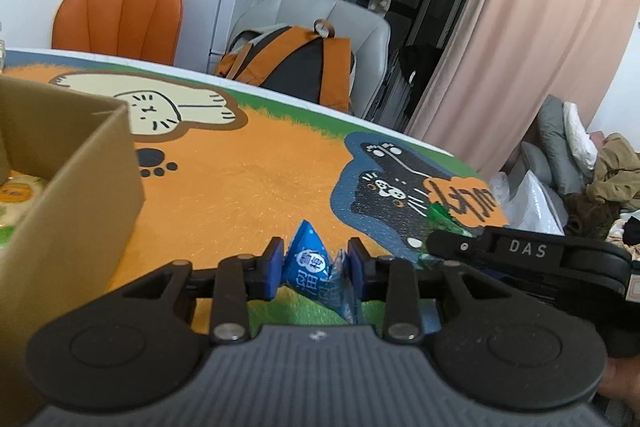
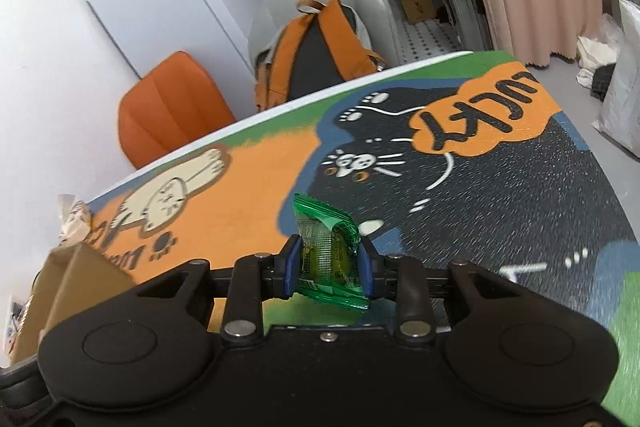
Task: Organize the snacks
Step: 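Carry both candies over the cardboard box and open both tools to drop them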
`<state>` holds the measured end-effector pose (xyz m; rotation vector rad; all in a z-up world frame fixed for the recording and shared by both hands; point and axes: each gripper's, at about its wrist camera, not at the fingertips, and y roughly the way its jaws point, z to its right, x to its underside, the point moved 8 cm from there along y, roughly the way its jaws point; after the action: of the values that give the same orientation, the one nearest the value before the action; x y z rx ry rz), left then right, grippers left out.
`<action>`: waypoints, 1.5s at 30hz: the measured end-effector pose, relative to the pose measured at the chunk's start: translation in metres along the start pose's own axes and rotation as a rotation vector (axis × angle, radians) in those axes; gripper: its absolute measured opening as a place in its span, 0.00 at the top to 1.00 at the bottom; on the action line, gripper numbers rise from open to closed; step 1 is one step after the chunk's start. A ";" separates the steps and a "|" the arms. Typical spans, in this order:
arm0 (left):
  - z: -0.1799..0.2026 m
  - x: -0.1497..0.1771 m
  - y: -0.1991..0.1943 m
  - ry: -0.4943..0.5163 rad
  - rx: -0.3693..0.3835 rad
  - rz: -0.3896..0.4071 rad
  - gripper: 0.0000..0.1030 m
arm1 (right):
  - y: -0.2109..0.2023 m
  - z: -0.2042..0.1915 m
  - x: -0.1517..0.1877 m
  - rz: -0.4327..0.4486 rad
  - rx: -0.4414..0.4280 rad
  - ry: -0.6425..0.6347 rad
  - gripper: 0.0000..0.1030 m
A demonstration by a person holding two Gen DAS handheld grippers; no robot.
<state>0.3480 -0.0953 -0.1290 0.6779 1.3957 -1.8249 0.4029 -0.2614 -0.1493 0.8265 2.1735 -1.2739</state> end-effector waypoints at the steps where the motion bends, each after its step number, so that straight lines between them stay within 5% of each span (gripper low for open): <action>1: 0.000 0.001 -0.006 0.003 0.002 0.007 0.68 | -0.004 -0.003 0.001 0.005 -0.004 -0.004 0.70; 23: -0.009 -0.024 -0.139 0.023 0.045 0.238 0.68 | -0.096 -0.092 0.025 0.129 -0.140 -0.108 0.70; 45: -0.108 -0.035 -0.197 -0.077 -0.058 0.313 0.68 | -0.096 -0.181 0.048 0.127 -0.229 -0.186 0.70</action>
<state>0.2083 0.0454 -0.0180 0.7423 1.2116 -1.5422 0.2821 -0.1248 -0.0431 0.7099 2.0368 -0.9769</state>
